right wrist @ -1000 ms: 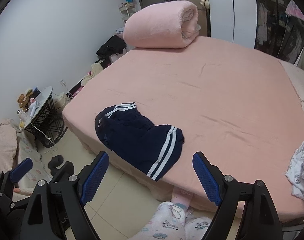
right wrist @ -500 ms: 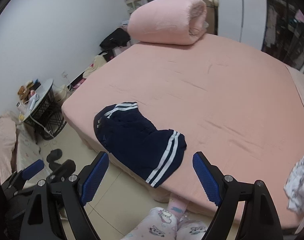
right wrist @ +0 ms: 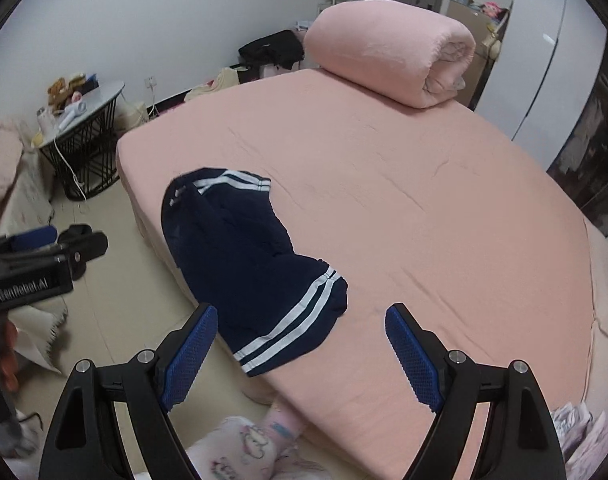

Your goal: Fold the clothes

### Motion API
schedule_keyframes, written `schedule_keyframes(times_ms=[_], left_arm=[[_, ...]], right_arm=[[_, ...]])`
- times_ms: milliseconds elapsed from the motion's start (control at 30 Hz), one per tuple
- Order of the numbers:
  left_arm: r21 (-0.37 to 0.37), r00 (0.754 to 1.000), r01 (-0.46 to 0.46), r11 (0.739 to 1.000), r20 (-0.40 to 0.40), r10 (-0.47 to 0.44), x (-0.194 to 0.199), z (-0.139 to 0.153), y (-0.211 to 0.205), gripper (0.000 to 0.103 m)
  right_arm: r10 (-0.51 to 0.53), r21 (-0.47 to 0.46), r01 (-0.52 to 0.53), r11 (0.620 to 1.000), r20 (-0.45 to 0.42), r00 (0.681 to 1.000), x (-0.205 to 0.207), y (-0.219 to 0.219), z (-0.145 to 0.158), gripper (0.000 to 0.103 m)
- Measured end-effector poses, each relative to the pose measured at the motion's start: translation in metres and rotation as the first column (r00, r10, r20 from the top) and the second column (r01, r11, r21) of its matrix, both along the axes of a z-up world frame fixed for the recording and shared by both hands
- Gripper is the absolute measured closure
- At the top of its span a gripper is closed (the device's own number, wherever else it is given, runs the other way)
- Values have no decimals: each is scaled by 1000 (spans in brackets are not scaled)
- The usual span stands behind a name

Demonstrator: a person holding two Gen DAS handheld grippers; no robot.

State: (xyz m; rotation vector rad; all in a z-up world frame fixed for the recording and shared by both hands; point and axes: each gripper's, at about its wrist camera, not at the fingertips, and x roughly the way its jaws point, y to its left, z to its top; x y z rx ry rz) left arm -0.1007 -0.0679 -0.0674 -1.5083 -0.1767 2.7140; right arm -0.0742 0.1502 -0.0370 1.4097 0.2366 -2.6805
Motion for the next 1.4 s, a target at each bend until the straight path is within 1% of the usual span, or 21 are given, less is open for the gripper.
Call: schedule_keyframes(times_ms=[167, 233, 333, 400, 467, 533, 633, 700, 800, 867, 933, 1000, 1067, 1167, 1300, 1367, 1400], left_arm=[[9, 1000, 16, 1000, 20, -16, -13, -18, 4, 11], [6, 999, 24, 1000, 25, -24, -17, -23, 5, 11], [-6, 999, 36, 999, 35, -36, -24, -34, 7, 11], [-14, 998, 42, 999, 41, -42, -28, -40, 9, 11], [-10, 998, 45, 999, 51, -44, -33, -48, 9, 11], [-5, 997, 47, 999, 61, -47, -37, -57, 10, 11], [4, 996, 51, 999, 77, -51, -43, -70, 11, 11], [10, 995, 53, 999, 88, -54, -47, -79, 12, 11], [13, 993, 55, 998, 100, -56, -52, -90, 14, 11], [12, 993, 57, 998, 106, -58, -55, -97, 15, 11], [16, 992, 55, 998, 111, -57, -59, -104, 15, 11], [41, 992, 52, 998, 117, -56, -64, -113, 14, 11], [82, 991, 48, 996, 118, -57, -69, -121, 13, 11], [110, 992, 44, 993, 116, -57, -75, -132, 12, 11], [142, 992, 39, 989, 115, -56, -83, -147, 10, 11], [170, 992, 36, 985, 112, -56, -85, -153, 8, 11], [184, 992, 34, 982, 112, -55, -86, -156, 7, 11]], right_arm=[[31, -31, -31, 999, 11, 999, -13, 7, -28, 17], [34, -25, -34, 999, 16, 999, -17, 7, -37, 17], [27, -17, -27, 1000, -1, 1000, -25, 9, -51, 17], [32, -36, -32, 999, 1, 999, -32, 12, -61, 17], [28, -72, -27, 997, 17, 999, -39, 17, -71, 17], [28, -129, -23, 991, 38, 999, -46, 23, -82, 17], [10, -221, 9, 975, 86, 996, -54, 35, -99, 17], [-1, -286, 35, 958, 118, 993, -59, 42, -110, 17], [-18, -389, 80, 918, 159, 987, -63, 52, -123, 17], [-21, -412, 96, 906, 183, 983, -67, 56, -131, 17], [-31, -410, 117, 905, 211, 977, -71, 60, -140, 17], [-46, -406, 144, 903, 242, 969, -76, 64, -151, 17], [-53, -425, 165, 890, 263, 963, -80, 71, -158, 17], [-41, -528, 207, 824, 309, 950, -83, 86, -174, 17], [-23, -643, 280, 713, 378, 925, -87, 105, -199, 17], [-21, -689, 318, 652, 402, 915, -89, 111, -212, 17], [-24, -707, 327, 627, 402, 915, -89, 114, -215, 17]])
